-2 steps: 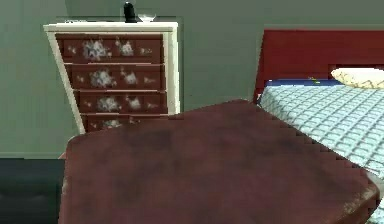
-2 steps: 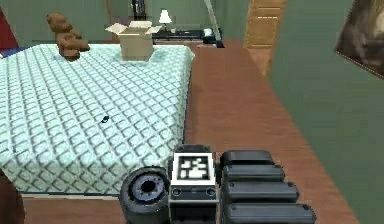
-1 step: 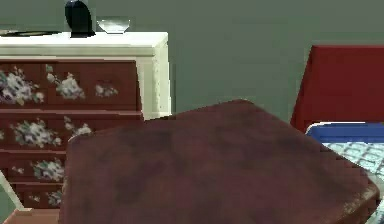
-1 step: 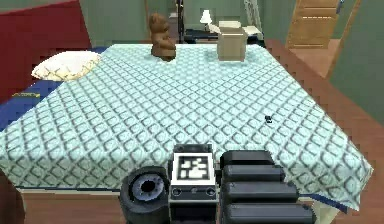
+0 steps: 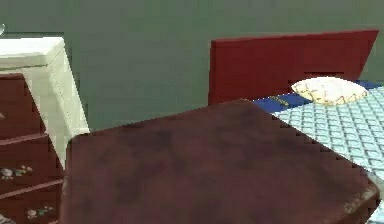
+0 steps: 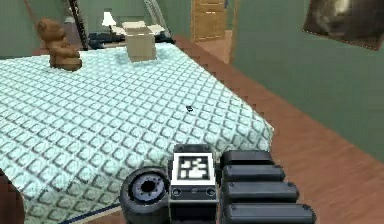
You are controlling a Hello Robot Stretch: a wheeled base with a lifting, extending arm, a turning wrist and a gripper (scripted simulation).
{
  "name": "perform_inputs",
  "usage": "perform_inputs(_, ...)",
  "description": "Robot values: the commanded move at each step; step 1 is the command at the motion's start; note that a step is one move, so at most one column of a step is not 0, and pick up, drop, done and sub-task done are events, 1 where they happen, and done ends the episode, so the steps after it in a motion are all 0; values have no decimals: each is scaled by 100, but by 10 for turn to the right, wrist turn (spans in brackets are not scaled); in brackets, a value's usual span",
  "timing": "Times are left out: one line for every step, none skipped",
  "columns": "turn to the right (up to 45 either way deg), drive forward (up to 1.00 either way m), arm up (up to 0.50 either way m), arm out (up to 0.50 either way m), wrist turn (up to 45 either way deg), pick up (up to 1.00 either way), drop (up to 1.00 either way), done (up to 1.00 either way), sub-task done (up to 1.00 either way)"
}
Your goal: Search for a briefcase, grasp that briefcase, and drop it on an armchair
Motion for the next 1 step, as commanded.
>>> perform_inputs(0,5,0,0,0,0,0,0,0)
